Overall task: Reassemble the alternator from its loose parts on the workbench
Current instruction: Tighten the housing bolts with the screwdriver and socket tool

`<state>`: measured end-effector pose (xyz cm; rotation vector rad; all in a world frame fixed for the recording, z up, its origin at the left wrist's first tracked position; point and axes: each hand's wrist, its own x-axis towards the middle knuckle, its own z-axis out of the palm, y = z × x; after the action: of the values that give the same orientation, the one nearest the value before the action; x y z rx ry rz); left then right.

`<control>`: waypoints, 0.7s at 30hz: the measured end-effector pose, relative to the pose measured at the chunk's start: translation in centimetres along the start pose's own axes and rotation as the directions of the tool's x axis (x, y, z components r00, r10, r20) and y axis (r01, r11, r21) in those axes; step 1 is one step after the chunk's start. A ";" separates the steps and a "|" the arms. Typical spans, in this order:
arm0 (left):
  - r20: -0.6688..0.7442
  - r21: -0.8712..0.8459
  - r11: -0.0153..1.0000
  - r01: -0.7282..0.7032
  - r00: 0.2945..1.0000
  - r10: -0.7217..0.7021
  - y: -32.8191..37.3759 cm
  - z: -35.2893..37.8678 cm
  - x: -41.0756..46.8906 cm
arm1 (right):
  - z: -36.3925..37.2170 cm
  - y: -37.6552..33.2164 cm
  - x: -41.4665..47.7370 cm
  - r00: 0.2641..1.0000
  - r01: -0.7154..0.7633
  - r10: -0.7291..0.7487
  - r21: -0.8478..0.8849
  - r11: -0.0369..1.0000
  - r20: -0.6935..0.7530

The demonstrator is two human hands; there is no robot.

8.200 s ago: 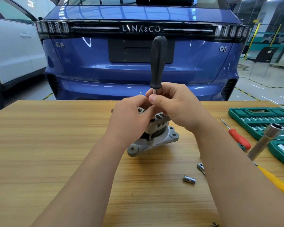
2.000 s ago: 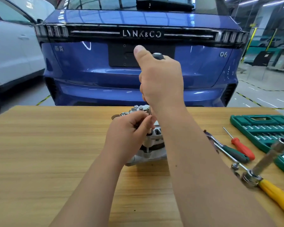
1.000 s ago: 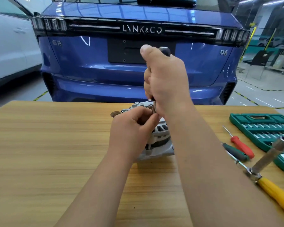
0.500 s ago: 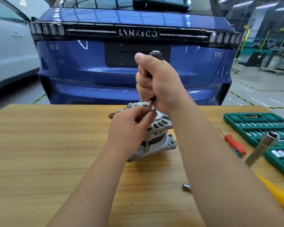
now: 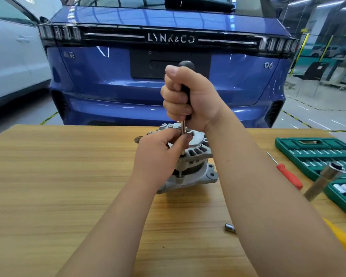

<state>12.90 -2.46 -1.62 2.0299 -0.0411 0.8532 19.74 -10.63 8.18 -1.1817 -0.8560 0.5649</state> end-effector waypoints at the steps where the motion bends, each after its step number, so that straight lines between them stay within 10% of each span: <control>1: -0.033 0.022 1.000 0.011 0.999 -0.010 0.1 0.2 0.0 | 0.2 0.4 -0.1 0.992 0.046 -0.052 -0.054 0.997 -0.116; 5: -0.115 0.024 0.999 0.038 0.993 -0.035 0.9 0.8 -0.3 | 2.0 0.8 -0.4 0.750 0.138 -0.299 -0.302 0.943 -0.590; 8: -0.144 0.011 0.999 0.034 0.989 -0.032 1.4 1.0 -0.8 | 3.2 1.3 -0.4 0.579 0.133 -0.457 -0.475 0.870 -0.675; 10: -0.135 0.016 1.000 0.015 0.991 -0.013 1.3 0.9 -0.9 | 2.7 1.3 -0.5 0.646 0.108 -0.443 -0.501 0.859 -0.621; 13: -0.046 0.041 0.999 -0.022 0.999 0.024 0.4 0.4 -0.5 | 0.5 -0.2 -0.6 0.950 0.104 -0.204 -0.374 0.921 -0.238; 17: 0.041 -0.013 1.000 -0.024 0.999 0.024 -0.1 0.1 0.0 | -0.9 -1.1 -0.3 0.979 -0.007 0.019 -0.063 0.998 0.201; 21: -0.008 0.013 1.000 0.022 1.000 -0.022 0.1 0.5 -0.1 | -0.2 0.3 -0.7 0.994 0.070 -0.075 -0.063 0.996 -0.084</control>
<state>13.07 -2.86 -1.77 2.0351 -0.0091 0.8502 19.51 -11.19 7.71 -1.2158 -0.8432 0.4280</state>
